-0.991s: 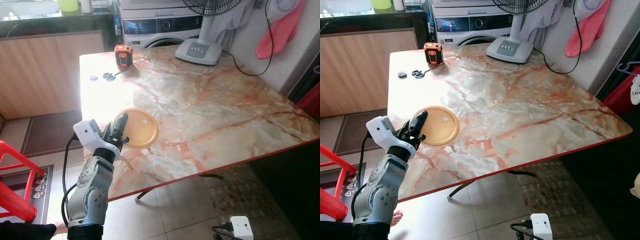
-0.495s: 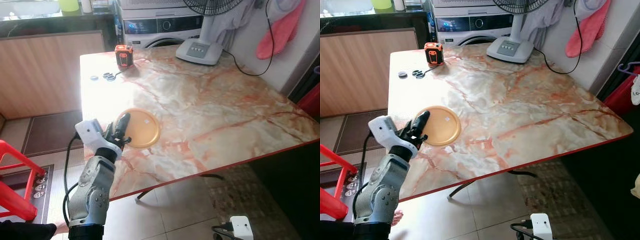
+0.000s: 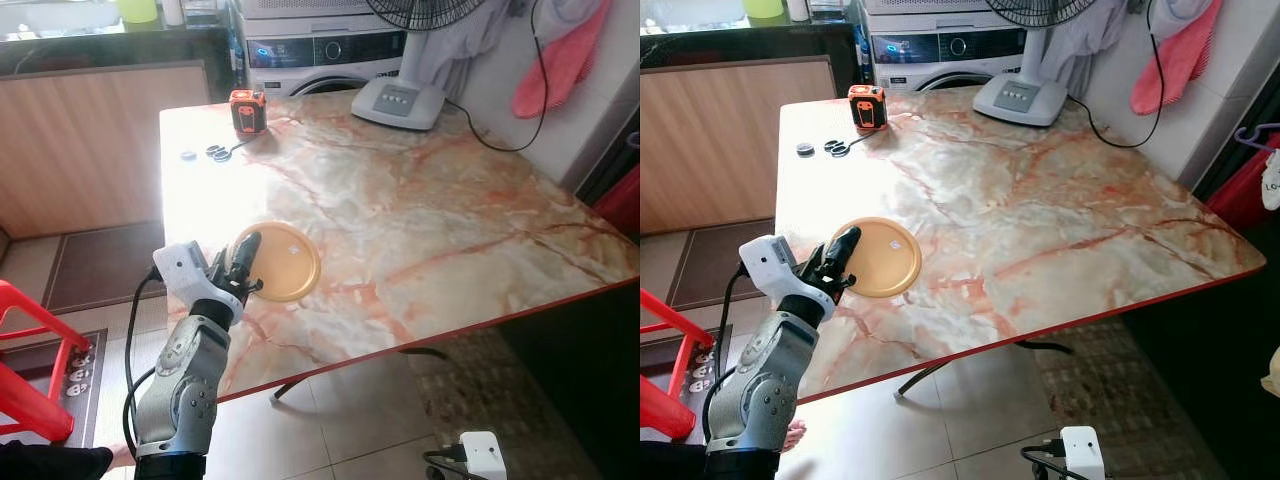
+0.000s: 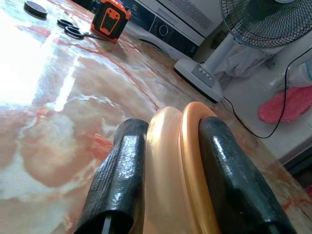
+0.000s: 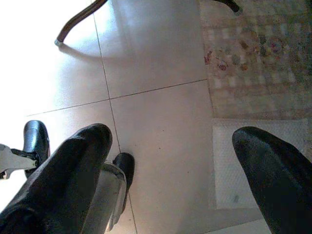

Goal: Restocking fridge

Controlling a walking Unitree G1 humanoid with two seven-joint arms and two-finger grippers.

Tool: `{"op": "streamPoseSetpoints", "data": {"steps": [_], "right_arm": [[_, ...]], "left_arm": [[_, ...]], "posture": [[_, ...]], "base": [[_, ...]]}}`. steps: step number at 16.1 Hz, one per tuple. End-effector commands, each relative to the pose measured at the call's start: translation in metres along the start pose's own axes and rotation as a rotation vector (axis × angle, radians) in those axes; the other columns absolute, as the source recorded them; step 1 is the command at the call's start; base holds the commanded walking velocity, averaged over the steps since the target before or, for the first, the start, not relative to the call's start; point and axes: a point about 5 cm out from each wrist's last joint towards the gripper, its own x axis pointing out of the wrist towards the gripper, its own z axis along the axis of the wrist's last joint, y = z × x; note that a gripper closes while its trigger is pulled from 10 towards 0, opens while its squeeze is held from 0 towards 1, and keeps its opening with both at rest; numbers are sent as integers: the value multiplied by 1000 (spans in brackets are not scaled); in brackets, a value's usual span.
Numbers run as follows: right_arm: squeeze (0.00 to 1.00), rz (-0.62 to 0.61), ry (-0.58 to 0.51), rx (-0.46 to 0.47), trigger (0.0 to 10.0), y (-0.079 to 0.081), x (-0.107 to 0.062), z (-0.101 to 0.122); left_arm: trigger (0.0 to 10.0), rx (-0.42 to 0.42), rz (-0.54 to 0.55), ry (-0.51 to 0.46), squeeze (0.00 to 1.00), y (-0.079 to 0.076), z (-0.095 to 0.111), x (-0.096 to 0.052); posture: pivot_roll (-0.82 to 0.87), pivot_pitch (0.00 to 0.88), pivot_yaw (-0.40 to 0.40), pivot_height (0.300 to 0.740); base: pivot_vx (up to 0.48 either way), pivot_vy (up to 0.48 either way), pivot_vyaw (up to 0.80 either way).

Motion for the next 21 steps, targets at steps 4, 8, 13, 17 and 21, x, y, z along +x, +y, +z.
{"op": "streamPoseSetpoints", "data": {"steps": [4, 8, 13, 17, 21], "right_arm": [[0, -8, -7, 2, 10000, -3, -1, 1], [0, -7, -6, 2, 10000, -3, 0, 1], [0, -4, -5, 2, 10000, -2, -1, 0], [0, -1, -2, 4, 10000, -2, -1, -1], [0, 1, 5, 3, 10000, -2, -1, -1]], "left_arm": [[10000, 16, -29, -31, 0, -7, 4, 1], [10000, 44, -40, -18, 0, -8, 2, 1], [10000, 47, -48, -16, 0, -10, 1, 2], [10000, 54, -55, -13, 0, -12, 0, 1], [10000, 63, -59, -8, 0, -12, -1, 2]], "posture": [[-80, 29, -51, 740], [-79, 28, -49, 740], [-78, 21, -48, 740], [-77, 16, -48, 740], [-79, 22, -47, 740]], "base": [[0, 0, 0], [0, 0, 0], [0, 0, 0], [0, 0, 0], [0, 0, -389]]}}
